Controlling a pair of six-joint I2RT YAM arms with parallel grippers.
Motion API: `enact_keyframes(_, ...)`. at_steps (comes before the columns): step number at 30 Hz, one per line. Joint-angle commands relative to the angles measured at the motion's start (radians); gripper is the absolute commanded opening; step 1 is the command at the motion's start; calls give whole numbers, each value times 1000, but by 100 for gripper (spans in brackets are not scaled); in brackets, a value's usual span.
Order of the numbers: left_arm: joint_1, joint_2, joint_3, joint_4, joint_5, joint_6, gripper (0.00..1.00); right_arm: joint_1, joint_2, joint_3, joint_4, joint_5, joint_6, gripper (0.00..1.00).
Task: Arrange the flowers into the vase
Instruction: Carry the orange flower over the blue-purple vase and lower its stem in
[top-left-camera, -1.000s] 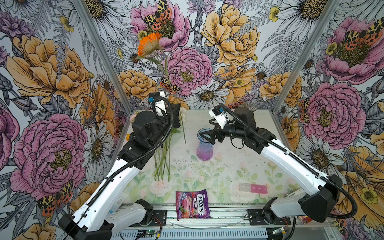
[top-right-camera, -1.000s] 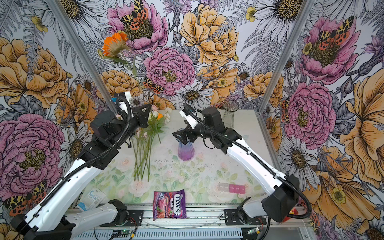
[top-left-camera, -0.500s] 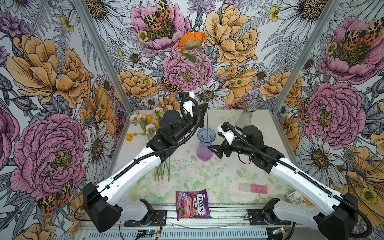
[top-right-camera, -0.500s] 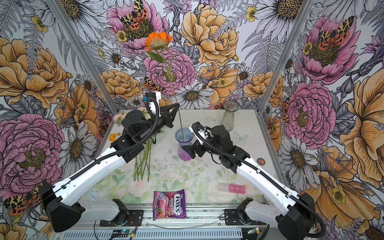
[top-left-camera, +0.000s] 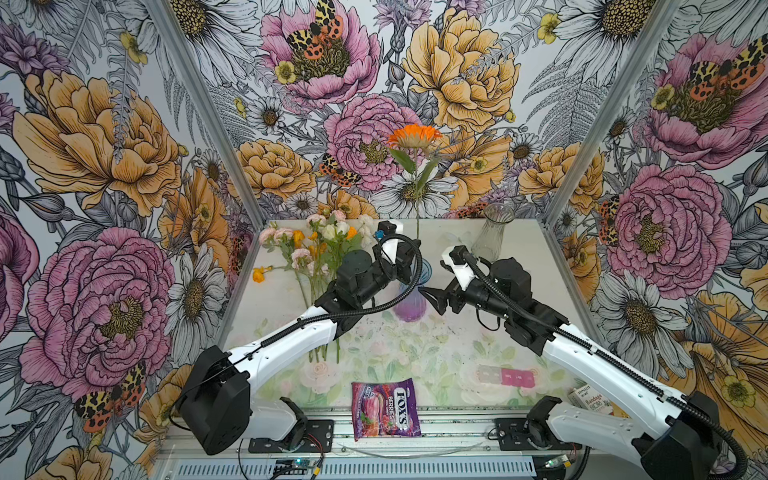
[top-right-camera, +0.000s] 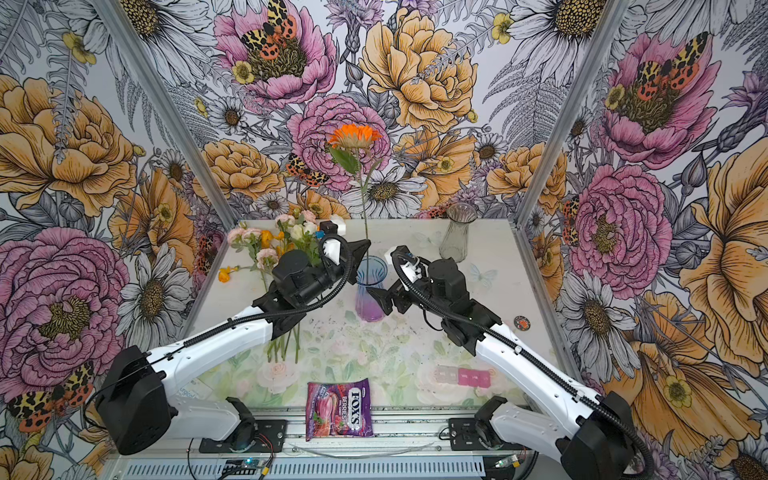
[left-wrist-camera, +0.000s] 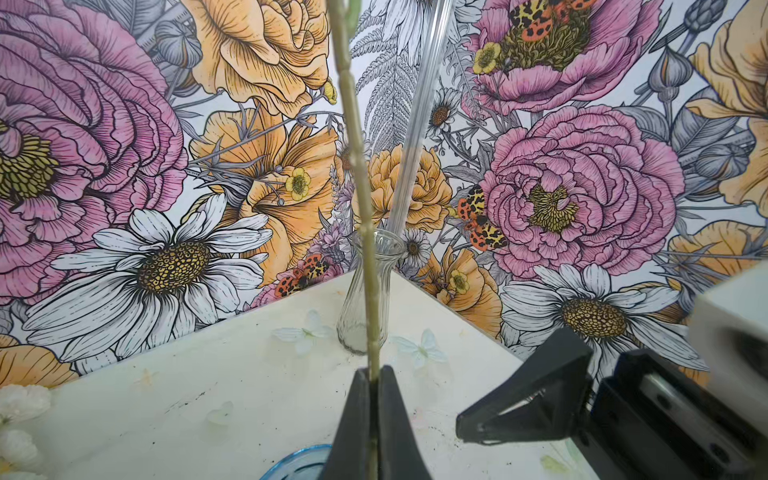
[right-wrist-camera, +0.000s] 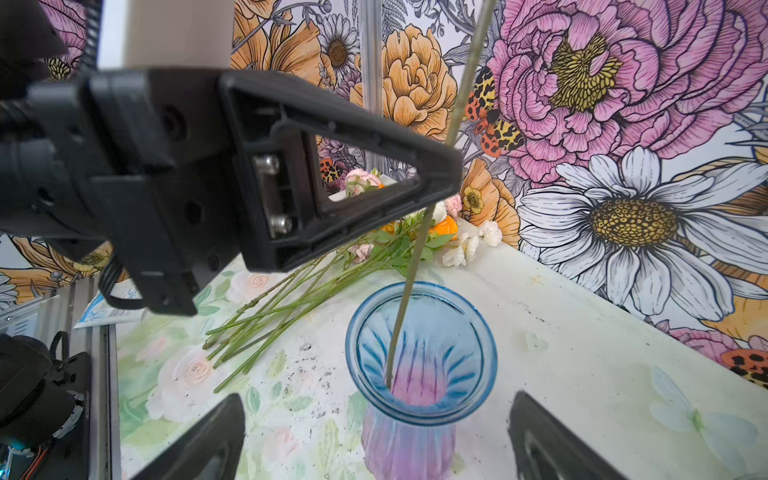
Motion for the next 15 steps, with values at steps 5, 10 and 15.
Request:
enact_keyframes(5,10,28,-64,37,27,40,0,-7,5,-2,51,11,18,100)
enact_keyframes(10,22,32,-115,2,2,36,2,-8,13,-4,55,4,20,99)
enact_keyframes(15,34,30,-131,-31,9,30,5,-8,24,-4,58,3,20,99)
